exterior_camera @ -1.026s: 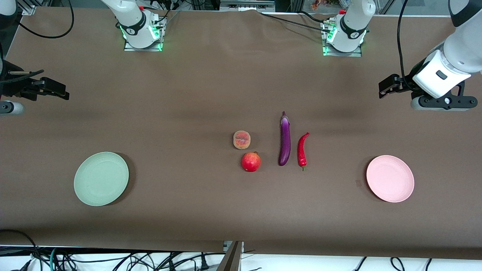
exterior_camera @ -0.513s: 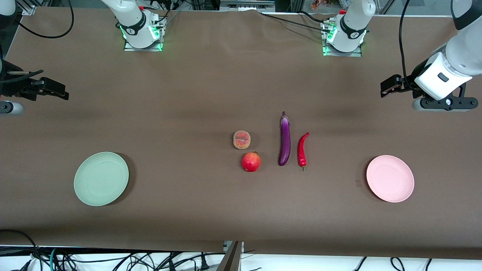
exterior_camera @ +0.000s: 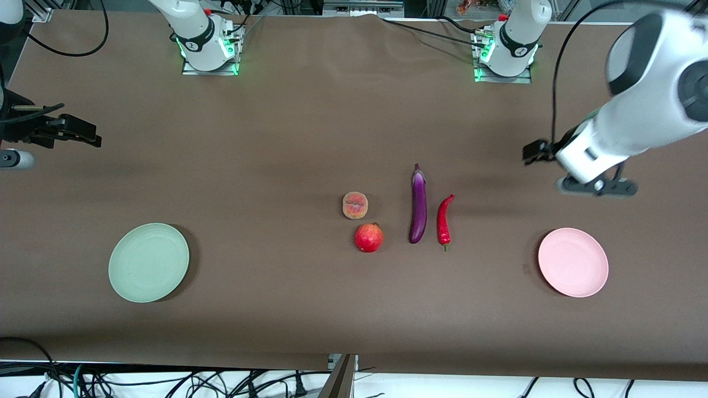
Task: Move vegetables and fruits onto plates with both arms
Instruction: 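Reach the left gripper to the red chili while the right gripper reaches the peach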
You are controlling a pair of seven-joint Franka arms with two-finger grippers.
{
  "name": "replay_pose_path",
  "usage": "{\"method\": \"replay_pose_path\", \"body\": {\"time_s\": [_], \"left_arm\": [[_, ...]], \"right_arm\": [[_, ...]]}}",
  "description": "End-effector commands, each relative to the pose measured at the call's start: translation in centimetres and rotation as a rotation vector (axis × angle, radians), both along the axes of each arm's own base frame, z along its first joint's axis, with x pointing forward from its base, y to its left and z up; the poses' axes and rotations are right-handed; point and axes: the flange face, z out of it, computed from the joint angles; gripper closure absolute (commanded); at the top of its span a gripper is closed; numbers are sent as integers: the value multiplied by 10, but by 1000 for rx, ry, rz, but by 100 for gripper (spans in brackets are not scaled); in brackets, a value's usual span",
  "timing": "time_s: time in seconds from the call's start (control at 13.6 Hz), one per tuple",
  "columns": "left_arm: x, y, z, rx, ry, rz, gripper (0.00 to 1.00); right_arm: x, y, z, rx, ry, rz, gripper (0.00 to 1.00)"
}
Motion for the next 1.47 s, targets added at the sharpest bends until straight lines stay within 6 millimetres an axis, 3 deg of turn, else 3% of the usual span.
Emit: {"method": "replay_pose_path", "body": {"time_s": [0.0, 0.15, 0.29, 0.51, 0.66, 0.88, 1.03, 1.17, 1.25, 1.39], "left_arm": [[28, -28, -53, -22, -20, 7, 0], [40, -42, -96, -27, -37, 5, 0], [48, -58, -133, -35, -54, -6, 0], [51, -75, -189, -44, -87, 33, 0], [41, -87, -226, -54, -122, 39, 0], [27, -90, -274, -73, -177, 41, 0], [14, -108, -295, -79, -183, 19, 0], [8, -116, -309, -79, -182, 18, 0], [8, -115, -316, -71, -184, 2, 4], [9, -111, -320, -55, -189, -8, 53]], "right_arm": [[3, -1, 3, 17, -2, -1, 0], [4, -1, 1, 20, -1, -3, 0], [15, 7, -15, 23, -4, 17, 0], [22, 49, -31, 12, -3, 76, 0], [29, 111, -67, 3, 47, 179, 0], [43, 149, -100, 20, 20, 225, 0], [50, 190, -126, 20, -14, 234, 0], [51, 233, -160, 3, -6, 111, 0], [46, 263, -173, 12, -10, 46, 0], [41, 311, -196, 41, -40, -45, 0]]}}
